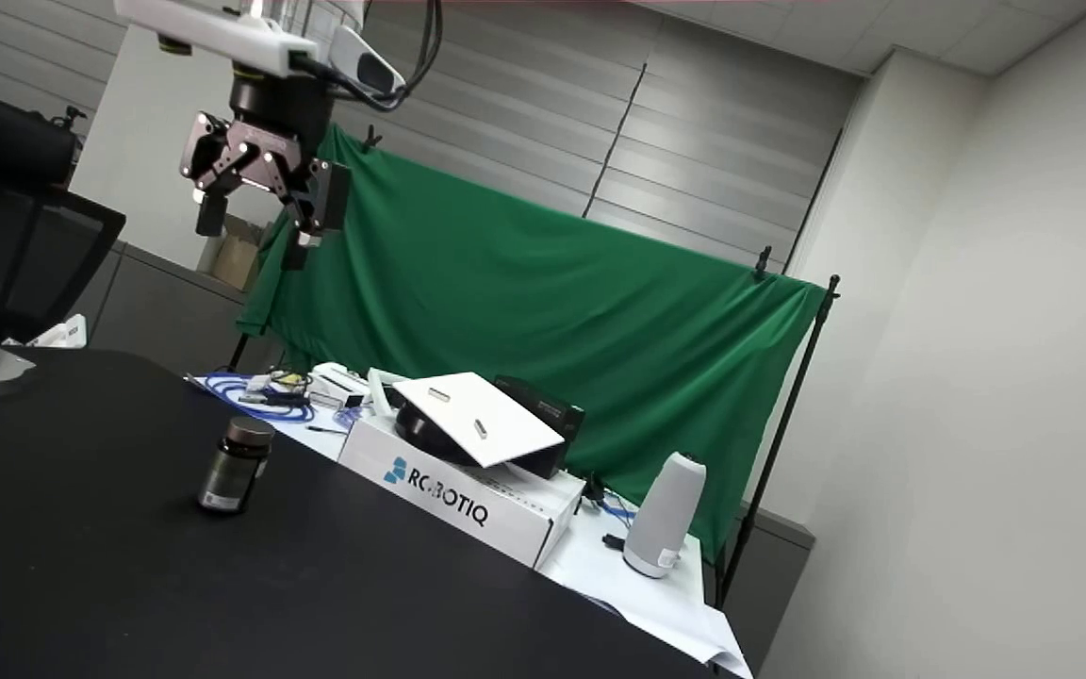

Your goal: Move the bottle forward

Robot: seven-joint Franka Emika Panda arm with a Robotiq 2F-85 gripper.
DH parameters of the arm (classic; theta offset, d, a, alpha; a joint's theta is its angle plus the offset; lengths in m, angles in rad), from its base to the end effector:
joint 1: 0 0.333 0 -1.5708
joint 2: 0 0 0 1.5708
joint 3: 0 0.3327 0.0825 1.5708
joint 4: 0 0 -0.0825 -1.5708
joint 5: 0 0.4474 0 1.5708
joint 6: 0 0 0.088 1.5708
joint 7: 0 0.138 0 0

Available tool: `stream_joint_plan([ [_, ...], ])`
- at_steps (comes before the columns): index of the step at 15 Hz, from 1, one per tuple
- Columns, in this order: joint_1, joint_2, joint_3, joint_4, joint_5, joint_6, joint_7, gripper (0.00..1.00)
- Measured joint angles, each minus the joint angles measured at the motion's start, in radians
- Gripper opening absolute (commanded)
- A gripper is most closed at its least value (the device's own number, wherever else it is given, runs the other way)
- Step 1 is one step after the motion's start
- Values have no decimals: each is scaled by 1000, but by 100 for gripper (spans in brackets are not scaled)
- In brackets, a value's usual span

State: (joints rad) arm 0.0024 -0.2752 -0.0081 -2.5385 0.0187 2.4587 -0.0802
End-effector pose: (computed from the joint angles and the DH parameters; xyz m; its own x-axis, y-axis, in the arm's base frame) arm 0.4991 -0.0023 0.3352 0.9790 0.0599 0.1947 0.0613 -0.9981 -0.0010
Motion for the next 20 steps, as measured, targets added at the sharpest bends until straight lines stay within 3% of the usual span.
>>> stream_joint_plan([
  [6, 40, 351, 52, 288, -19, 3, -8, 100],
  [10, 76, 497, 68, 423, -82, -11, 13, 100],
  [20, 71, 553, 64, 479, -92, -26, -16, 100],
])
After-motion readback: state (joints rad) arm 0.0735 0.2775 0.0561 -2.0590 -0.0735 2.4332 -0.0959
